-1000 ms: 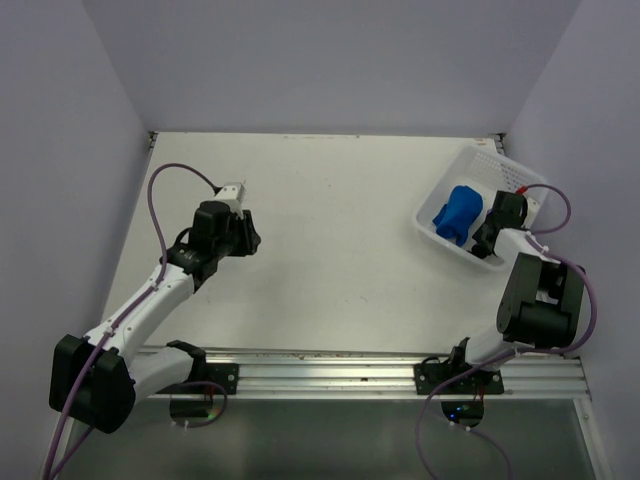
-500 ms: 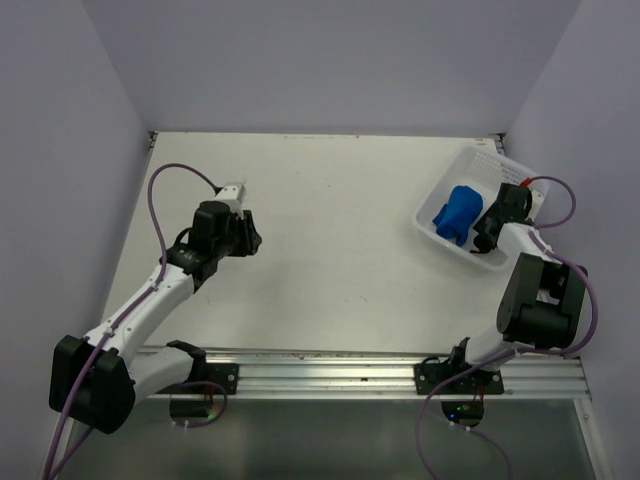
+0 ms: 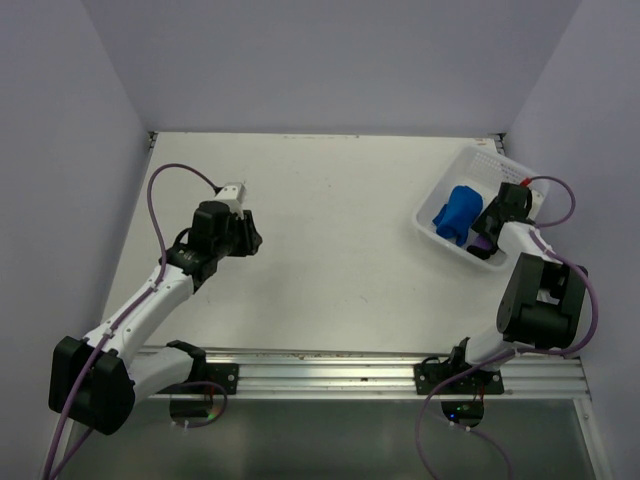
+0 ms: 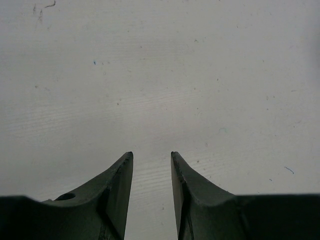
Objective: Roll the towels
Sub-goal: Place the rolled towel into the container
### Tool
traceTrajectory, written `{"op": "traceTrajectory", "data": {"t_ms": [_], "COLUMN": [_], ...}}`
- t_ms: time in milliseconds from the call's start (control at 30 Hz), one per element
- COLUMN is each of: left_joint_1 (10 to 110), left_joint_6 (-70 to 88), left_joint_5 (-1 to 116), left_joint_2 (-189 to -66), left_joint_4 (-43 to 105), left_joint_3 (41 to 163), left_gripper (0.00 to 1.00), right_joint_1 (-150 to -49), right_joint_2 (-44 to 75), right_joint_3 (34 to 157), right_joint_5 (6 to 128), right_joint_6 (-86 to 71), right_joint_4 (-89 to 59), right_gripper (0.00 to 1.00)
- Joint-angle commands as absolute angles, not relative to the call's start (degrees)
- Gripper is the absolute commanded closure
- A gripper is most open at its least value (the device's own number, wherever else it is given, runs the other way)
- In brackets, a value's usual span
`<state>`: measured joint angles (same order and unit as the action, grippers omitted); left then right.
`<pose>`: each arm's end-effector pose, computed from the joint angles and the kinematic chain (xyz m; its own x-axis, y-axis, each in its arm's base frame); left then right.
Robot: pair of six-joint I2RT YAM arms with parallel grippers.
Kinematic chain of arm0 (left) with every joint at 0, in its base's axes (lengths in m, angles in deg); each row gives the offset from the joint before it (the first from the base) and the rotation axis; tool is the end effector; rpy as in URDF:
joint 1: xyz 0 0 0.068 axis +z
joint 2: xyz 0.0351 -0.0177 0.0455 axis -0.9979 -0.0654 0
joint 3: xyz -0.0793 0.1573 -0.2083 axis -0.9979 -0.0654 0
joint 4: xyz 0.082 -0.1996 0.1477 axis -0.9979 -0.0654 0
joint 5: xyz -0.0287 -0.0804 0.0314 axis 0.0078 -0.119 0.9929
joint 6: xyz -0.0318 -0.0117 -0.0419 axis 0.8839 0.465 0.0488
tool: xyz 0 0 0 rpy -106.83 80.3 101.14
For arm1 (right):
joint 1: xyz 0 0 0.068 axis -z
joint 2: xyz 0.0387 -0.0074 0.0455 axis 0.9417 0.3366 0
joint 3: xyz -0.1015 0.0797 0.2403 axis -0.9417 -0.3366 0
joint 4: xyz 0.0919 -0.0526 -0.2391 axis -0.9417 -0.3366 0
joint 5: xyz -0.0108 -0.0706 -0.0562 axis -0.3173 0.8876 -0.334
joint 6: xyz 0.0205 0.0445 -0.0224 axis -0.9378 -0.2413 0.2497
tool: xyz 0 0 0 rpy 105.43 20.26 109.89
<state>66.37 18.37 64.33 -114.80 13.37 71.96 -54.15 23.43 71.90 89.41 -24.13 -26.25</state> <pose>0.2231 -0.0818 0.2524 -0.6500 -0.1530 -0.7444 0.1320 0.9419 -0.3088 0.3046 -0.0977 0.1983 -0.4866 0.5403 -0.6865 0.6811 0.7268 0.0892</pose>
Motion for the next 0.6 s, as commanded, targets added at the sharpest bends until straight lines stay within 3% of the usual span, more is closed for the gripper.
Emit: {"op": "traceTrajectory", "data": {"t_ms": [0,33,100,500,567], "left_joint_1": [66.83,66.83,66.83,66.83,66.83], "left_joint_6": [17.18,17.18,17.18,17.18,17.09], "left_joint_5": [63.21,63.3,63.21,62.77,62.95], "left_joint_2": [-113.71,-113.71,-113.71,-113.19,-113.01], "left_joint_4": [14.86,14.86,14.86,14.95,14.86], "left_joint_3": [72.13,72.13,72.04,71.95,71.95], "left_gripper": [0.6,0.59,0.59,0.59,0.59], "right_joint_1": [-53.9,-53.9,-53.9,-53.9,-53.9], "right_joint_2": [23.12,22.86,22.59,16.27,14.86], "right_joint_3": [74.8,74.89,75.15,79.72,79.99], "right_joint_5": [88.18,88.18,88.26,85.81,84.41], "right_joint_6": [-24.07,-23.89,-23.89,-22.84,-21.52], "right_joint_4": [-27.16,-27.16,-27.33,-30.41,-29.97], "right_gripper": [0.39,0.34,0.31,0.28,0.19]}}
